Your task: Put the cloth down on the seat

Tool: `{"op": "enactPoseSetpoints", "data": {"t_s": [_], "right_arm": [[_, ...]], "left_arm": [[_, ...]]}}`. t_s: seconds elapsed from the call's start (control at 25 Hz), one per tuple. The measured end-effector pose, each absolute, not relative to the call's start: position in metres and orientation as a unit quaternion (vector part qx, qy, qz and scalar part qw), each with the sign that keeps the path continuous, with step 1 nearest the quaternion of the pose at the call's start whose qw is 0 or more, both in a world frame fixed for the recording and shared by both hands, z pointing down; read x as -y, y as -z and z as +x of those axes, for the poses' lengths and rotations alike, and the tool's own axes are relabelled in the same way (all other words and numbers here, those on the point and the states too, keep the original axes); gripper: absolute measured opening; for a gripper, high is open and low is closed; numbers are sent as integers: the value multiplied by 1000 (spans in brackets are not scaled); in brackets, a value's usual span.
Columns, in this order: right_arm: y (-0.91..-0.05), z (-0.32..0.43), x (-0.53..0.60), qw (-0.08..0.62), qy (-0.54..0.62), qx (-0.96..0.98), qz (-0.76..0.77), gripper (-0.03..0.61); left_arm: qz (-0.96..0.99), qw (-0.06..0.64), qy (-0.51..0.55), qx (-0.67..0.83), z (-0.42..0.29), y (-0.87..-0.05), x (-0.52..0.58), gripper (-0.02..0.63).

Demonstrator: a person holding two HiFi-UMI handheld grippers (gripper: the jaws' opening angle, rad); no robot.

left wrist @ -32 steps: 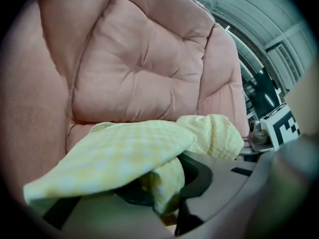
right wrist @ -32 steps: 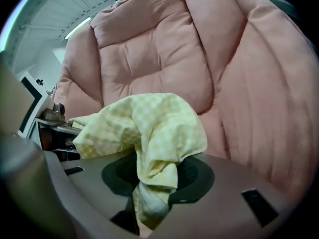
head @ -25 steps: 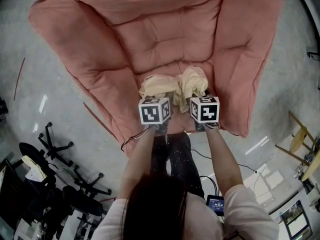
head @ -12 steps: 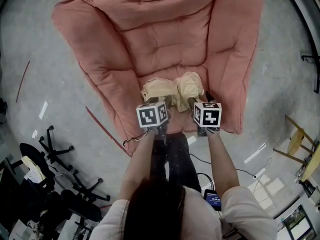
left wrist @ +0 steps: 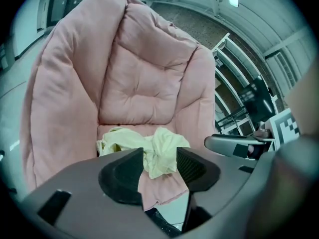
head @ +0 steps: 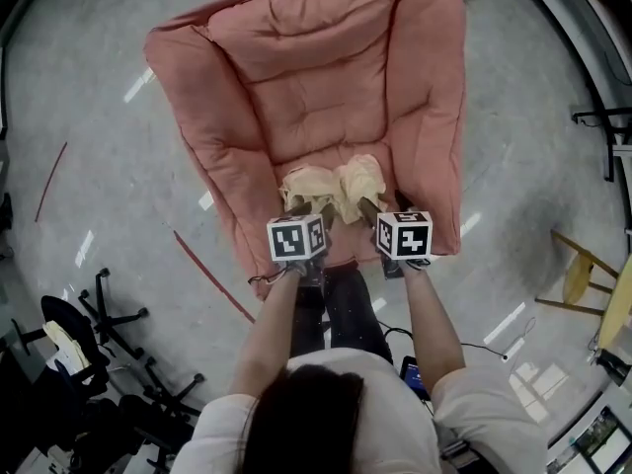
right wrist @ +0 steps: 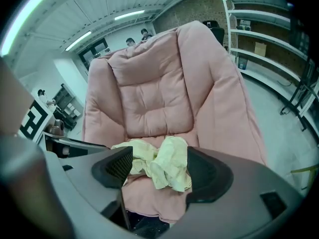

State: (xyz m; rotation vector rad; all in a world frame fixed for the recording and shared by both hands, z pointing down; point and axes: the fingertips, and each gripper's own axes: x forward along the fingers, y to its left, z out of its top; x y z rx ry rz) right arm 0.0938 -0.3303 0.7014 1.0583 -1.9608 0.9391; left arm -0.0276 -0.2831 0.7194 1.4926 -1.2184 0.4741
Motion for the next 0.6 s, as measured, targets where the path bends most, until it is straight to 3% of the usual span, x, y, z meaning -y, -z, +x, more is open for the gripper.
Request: {"op": "enactPoseSetpoints", "data": {"t_s": [0.6], "right_arm": [[-535,75,300,230,-269,826,438,318]], "left_arm": [[749,391,-90,527,-26,-538,275,201]]}}
